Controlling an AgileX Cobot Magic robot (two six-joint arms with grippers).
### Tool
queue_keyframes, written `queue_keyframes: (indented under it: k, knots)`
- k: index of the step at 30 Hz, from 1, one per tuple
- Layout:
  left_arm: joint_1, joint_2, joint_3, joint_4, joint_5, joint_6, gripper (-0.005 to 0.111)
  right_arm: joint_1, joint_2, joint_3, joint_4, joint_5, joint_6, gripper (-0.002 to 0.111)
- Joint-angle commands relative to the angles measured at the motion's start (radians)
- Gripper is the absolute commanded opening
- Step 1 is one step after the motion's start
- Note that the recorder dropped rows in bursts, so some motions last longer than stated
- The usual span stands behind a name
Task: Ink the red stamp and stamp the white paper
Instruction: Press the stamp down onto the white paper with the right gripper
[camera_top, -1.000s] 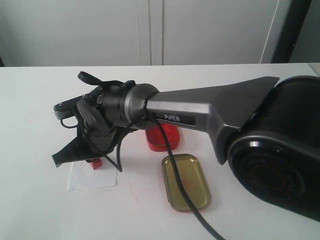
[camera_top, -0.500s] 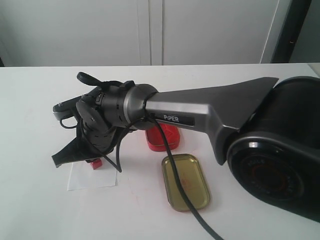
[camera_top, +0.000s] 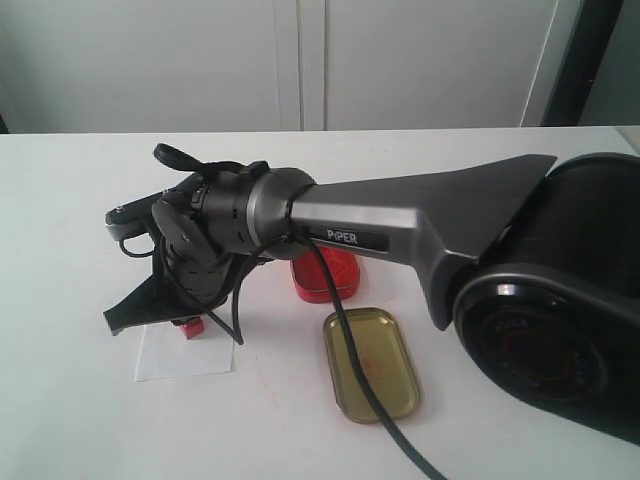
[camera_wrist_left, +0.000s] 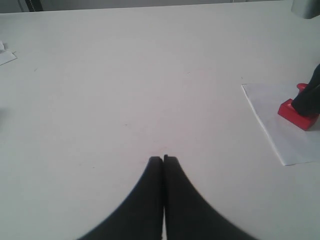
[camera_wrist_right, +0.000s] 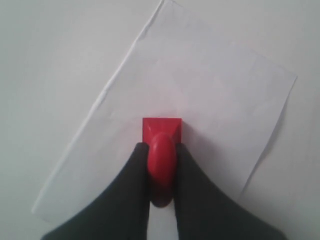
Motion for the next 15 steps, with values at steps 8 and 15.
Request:
queue_keyframes:
  k: [8, 15]
  knots:
    - [0.001, -0.005, 0.007, -0.004, -0.004, 0.000, 0.000, -0.003, 0.113, 0.054, 0.018, 0.139, -0.002, 0.000]
    - [0.001, -0.005, 0.007, -0.004, -0.004, 0.000, 0.000, -0.003, 0.073, 0.054, 0.016, 0.112, -0.002, 0.000]
